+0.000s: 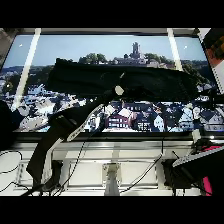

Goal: Fold the clothes and pants, and hang the long-sleeved shirts on hangers.

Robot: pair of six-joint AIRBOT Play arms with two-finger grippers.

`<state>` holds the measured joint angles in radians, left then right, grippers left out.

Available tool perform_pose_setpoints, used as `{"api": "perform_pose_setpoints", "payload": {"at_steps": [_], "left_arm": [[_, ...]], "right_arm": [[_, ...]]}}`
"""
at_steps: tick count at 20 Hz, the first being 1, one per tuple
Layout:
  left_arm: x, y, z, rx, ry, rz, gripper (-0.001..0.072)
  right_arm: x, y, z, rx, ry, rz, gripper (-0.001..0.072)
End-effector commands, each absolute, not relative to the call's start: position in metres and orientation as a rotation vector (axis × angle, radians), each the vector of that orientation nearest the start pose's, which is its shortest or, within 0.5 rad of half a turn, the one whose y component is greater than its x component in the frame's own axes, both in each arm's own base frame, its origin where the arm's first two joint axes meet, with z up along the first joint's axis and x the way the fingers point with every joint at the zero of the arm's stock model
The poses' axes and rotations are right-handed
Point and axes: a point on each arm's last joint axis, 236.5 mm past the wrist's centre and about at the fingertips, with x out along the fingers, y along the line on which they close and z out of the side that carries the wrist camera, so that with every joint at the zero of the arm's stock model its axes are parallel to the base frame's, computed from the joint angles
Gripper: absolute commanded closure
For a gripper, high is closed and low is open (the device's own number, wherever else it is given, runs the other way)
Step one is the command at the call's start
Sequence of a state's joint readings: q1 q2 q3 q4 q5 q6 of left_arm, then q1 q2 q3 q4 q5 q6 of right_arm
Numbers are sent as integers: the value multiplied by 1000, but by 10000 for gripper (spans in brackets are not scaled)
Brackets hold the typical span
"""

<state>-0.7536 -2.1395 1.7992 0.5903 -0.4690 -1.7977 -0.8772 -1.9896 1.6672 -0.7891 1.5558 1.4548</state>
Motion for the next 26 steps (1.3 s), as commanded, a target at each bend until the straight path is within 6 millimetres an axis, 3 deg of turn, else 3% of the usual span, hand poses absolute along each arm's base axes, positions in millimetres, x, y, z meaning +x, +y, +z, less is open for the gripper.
{"api": "perform_pose_setpoints", "payload": {"at_steps": [1, 4, 7, 8, 9, 10, 12, 15, 18, 20, 22, 24, 26], "left_arm": [[430, -529, -74, -932, 1196, -572, 638], [430, -529, -74, -931, 1199, -573, 692], [430, -529, -72, -931, 1197, -576, 692], [430, -529, -70, -929, 1193, -579, 692], [430, -530, -66, -917, 1183, -592, 693], [429, -531, -62, -896, 1169, -611, 693], [430, -531, -52, -884, 1152, -626, 694], [436, -528, -24, -830, 1079, -689, 694], [456, -503, 14, -696, 961, -716, 695], [473, -471, 39, -593, 906, -709, 695], [491, -425, 58, -474, 878, -669, 695], [512, -364, 74, -382, 869, -569, 694], [524, -299, 91, -302, 872, -475, 694]], "right_arm": [[412, -205, -74, 1249, 1259, -10, 144], [419, -195, -85, 1166, 1300, -32, 147], [429, -205, -92, 1146, 1267, -106, 170], [433, -210, -92, 1154, 1244, -132, 318], [437, -215, -92, 1147, 1221, -148, 553], [441, -218, -92, 1150, 1202, -164, 697], [447, -216, -86, 1179, 1173, -147, 695], [471, -217, -36, 1140, 1060, -85, 697], [499, -202, 44, 977, 965, 0, 697], [523, -157, 96, 848, 930, 109, 698], [546, -80, 127, 742, 932, 244, 698], [559, 12, 121, 676, 983, 365, 698], [552, 112, 92, 582, 1076, 476, 698]]}}
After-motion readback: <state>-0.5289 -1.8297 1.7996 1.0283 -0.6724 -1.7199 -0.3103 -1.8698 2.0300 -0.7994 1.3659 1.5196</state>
